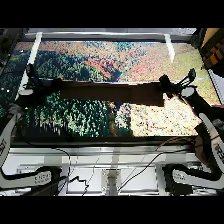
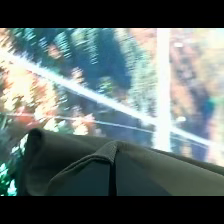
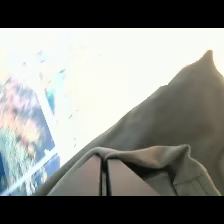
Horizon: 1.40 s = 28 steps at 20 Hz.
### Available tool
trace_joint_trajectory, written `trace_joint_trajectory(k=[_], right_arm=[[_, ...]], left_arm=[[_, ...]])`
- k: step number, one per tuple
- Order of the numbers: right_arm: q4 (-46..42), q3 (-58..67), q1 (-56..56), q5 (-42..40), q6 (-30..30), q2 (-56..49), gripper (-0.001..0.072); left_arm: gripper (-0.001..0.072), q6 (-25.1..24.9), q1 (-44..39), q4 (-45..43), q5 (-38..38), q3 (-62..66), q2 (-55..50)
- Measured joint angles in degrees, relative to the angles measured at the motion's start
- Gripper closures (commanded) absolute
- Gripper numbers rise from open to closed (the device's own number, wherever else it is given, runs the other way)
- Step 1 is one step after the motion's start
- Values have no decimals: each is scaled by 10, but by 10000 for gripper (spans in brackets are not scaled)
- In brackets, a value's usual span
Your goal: Fold the clothes and pants, and hang the long-sleeved shirts on hangers.
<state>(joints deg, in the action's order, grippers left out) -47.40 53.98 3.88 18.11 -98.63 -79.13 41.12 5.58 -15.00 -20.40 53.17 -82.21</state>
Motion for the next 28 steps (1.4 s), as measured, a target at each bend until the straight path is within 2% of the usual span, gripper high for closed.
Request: trace_joint_trajectory(k=[1, 2, 3, 4, 5, 9, 13, 14, 17, 20, 22, 25, 28], right_arm=[[2, 4, 0, -7, -7, -13, 694], [4, 8, 0, -15, -11, -24, 592], [4, 13, 0, -22, -14, -31, 364], [3, 18, 0, -27, -10, -37, 313], [-2, 23, 0, -28, 5, -40, 313], [-18, 61, 0, 31, 123, -48, 313], [-24, 99, 0, 114, 182, -49, 313], [-24, 104, 0, 130, 190, -48, 313], [-27, 113, 0, 165, 205, -46, 313], [-29, 116, 0, 181, 212, -45, 313], [-28, 117, 0, 186, 214, -45, 313], [-28, 118, 0, 192, 215, -45, 314], [-24, 118, 0, 196, 216, -45, 339]], left_arm=[[693, 0, -8, 2, 18, 0, -12], [674, 0, -14, 4, 32, 0, -21], [522, 0, -18, 5, 43, 0, -29], [297, 0, -21, 8, 54, 2, -33], [125, 0, -23, 9, 60, 3, -37], [107, 0, -27, 7, 47, 21, -41], [107, 9, -6, -21, -10, 33, -17], [106, 28, 6, -37, -25, 34, -12], [-1, 114, 58, -130, -105, 36, -7], [-3, 167, 105, -229, -199, 36, -14], [-8, 188, 124, -254, -234, 37, -25], [-8, 193, 133, -267, -269, 37, -52], [-8, 183, 131, -240, -286, 39, -86]])
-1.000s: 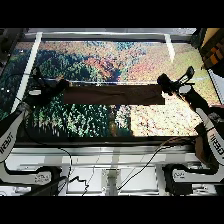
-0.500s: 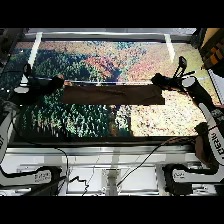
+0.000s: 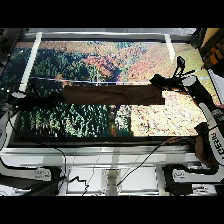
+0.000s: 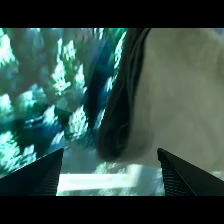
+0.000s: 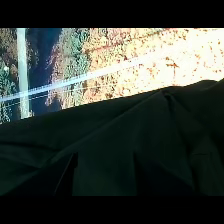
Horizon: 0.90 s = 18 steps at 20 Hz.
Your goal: Fold the clothes and pants, and hang the long-sleeved shirts on hangers.
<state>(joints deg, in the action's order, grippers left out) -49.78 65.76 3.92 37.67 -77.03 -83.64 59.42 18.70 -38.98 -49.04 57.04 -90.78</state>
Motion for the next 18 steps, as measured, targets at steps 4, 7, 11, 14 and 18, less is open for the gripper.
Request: trace_joint_trajectory(k=[4, 7, 11, 14, 18], right_arm=[[14, 0, -1, 12, 1, 0, 339], [24, 0, -12, 17, 1, 0, 338], [30, 0, -58, 14, 2, 0, 340], [31, 0, -101, -7, 3, 0, 692], [18, 13, -143, -38, 3, 0, 701]], left_arm=[[8, -59, -2, 98, -11, 3, -41], [9, -89, -13, 128, -8, 11, -53], [356, -115, -54, 135, 27, 24, -60], [694, -122, -86, 131, 72, 36, -61], [695, -127, -108, 136, 51, 85, -49]])
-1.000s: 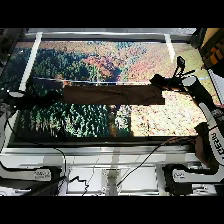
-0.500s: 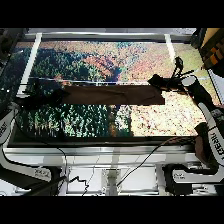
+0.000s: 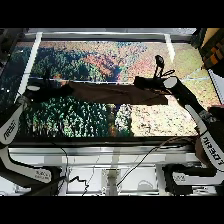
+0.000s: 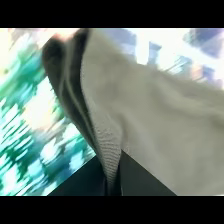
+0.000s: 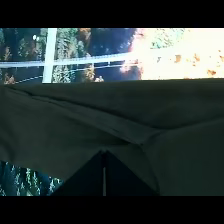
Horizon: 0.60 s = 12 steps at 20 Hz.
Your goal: Fold the clothes and pants, and hang the long-sleeved shirts on hangers.
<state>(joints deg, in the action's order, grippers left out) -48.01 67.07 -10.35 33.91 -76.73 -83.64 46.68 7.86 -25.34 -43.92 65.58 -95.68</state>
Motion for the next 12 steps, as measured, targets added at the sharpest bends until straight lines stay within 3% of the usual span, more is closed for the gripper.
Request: trace_joint_trajectory(k=[6, 12], right_arm=[[-36, 81, -19, 32, -4, -28, 702], [-36, 162, -56, 129, -30, -118, 702]], left_arm=[[696, 14, -7, -1, -132, 69, 95], [695, 27, -12, -2, -167, 82, 207]])
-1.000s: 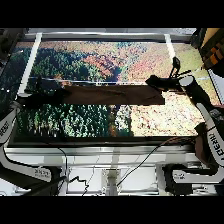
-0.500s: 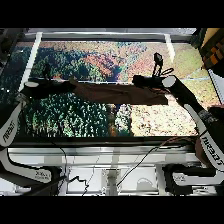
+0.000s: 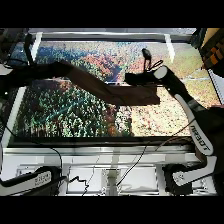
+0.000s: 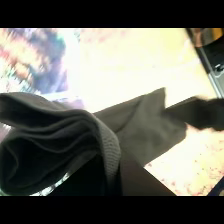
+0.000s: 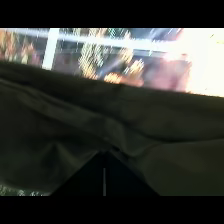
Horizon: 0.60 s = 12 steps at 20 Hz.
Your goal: Fold the clothes and pants, and hang the long-sleeved shirts on hangers.
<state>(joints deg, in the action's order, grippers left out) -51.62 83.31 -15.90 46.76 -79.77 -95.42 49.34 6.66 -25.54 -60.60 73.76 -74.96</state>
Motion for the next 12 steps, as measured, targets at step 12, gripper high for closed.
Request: trace_joint_trajectory(k=[12], right_arm=[[4, 84, -211, -121, -88, -123, 701]], left_arm=[[694, 4, -49, -14, -2, 2, 18]])
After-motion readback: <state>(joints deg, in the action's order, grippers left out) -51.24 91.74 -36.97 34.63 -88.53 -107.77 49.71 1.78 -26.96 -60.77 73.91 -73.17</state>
